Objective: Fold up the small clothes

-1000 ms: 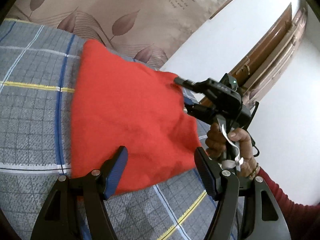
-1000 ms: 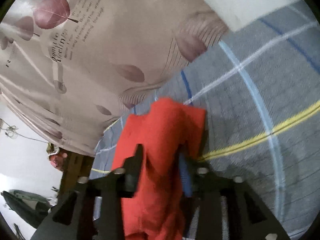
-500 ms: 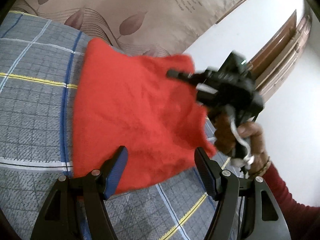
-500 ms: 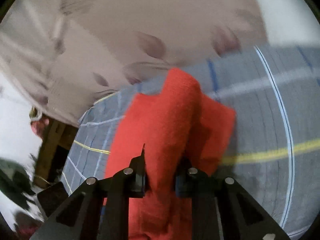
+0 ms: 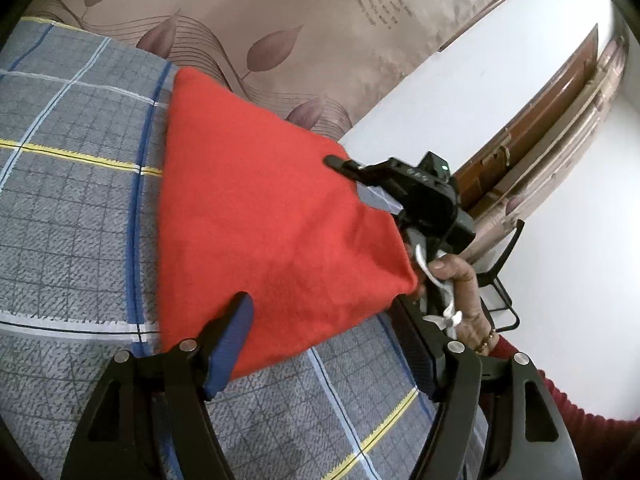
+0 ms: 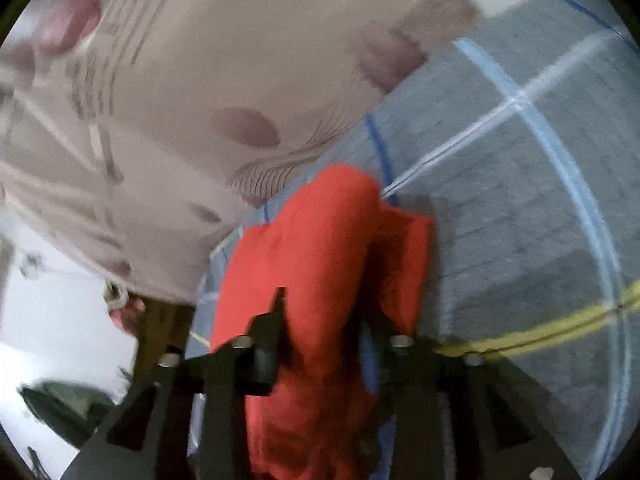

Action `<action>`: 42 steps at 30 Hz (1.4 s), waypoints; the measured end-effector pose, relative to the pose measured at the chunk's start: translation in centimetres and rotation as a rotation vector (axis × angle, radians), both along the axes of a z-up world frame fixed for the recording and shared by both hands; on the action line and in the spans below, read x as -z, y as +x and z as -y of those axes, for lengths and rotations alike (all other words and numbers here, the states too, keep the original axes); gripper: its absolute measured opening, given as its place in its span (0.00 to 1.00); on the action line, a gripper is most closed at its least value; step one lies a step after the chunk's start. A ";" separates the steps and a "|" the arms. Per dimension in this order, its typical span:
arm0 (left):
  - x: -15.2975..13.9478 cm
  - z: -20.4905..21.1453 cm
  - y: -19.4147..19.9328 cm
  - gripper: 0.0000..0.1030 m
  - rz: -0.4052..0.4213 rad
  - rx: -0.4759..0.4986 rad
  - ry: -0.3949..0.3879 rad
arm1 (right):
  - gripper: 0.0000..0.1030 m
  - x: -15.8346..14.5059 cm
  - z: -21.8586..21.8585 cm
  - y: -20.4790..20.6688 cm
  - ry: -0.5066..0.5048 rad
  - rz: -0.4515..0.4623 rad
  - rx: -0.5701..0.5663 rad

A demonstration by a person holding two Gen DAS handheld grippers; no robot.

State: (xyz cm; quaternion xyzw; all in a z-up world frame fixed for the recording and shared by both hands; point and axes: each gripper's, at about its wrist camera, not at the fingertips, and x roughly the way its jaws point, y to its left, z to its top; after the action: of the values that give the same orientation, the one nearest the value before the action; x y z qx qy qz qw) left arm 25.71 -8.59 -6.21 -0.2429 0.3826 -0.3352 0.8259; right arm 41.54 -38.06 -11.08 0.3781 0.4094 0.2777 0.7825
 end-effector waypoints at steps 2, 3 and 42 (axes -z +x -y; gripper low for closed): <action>-0.1 -0.1 0.0 0.70 0.002 -0.004 -0.003 | 0.36 -1.2 0.9 -1.4 0.010 0.039 0.003; -0.1 -0.1 0.2 0.71 0.001 -0.006 -0.004 | 0.37 -1.8 1.2 -2.5 0.011 0.057 -0.008; 0.0 -0.6 0.2 0.73 -0.005 -0.020 -0.032 | 0.25 -2.1 -4.3 -13.0 -0.511 0.189 -0.356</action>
State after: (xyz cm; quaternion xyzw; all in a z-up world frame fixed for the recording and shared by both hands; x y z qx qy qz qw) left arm 25.95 -8.02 -6.26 -0.2608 0.3767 -0.3327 0.8243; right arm 28.50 -33.76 -8.99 0.0644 0.4511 0.3324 0.8258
